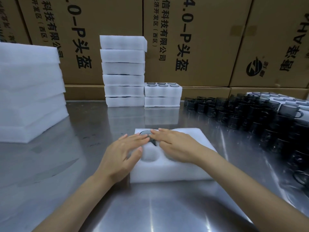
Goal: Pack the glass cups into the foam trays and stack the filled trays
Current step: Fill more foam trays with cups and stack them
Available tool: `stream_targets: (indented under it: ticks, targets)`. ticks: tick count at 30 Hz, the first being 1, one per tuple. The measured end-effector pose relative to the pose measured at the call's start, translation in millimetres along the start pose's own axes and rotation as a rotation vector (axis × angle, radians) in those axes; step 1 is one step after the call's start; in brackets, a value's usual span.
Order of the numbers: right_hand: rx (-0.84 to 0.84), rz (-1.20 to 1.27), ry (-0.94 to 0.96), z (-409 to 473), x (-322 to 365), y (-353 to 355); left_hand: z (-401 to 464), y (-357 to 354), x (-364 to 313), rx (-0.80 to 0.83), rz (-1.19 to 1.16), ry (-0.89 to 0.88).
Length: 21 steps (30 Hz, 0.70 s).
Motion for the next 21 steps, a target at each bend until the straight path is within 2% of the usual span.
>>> stream_targets:
  ticks: [3,6,9,12,16,21]
  targets:
    - [-0.002,0.053,-0.013,1.8,-2.3,-1.8,-3.2,-3.6,3.0,-0.002,-0.039,0.040]
    - [-0.064,0.247,-0.077,5.3,-17.5,2.3,-4.5,-5.8,7.9,-0.013,-0.108,0.066]
    - [-0.308,0.418,-0.240,9.5,-60.8,22.3,-1.0,-3.5,15.5,-0.076,-0.198,0.138]
    - [-0.626,0.454,-0.533,-8.4,-125.6,30.2,3.2,-3.7,22.8,-0.137,-0.267,0.245]
    - [-0.733,0.399,-0.819,-38.0,-185.1,10.9,5.2,-11.5,31.2,-0.116,-0.268,0.264]
    - [-0.957,0.660,-0.896,-25.3,-216.4,17.5,4.8,-26.8,66.7,-0.072,-0.201,0.248]
Point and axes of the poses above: each hand's wrist, its own z-axis towards the middle knuckle, its own y-axis out of the back of the hand, x = y × z, the point moved 3 cm from there along z, towards the middle knuckle, and after that the axes turned 11 degrees about -x, right-handed, at the moved point
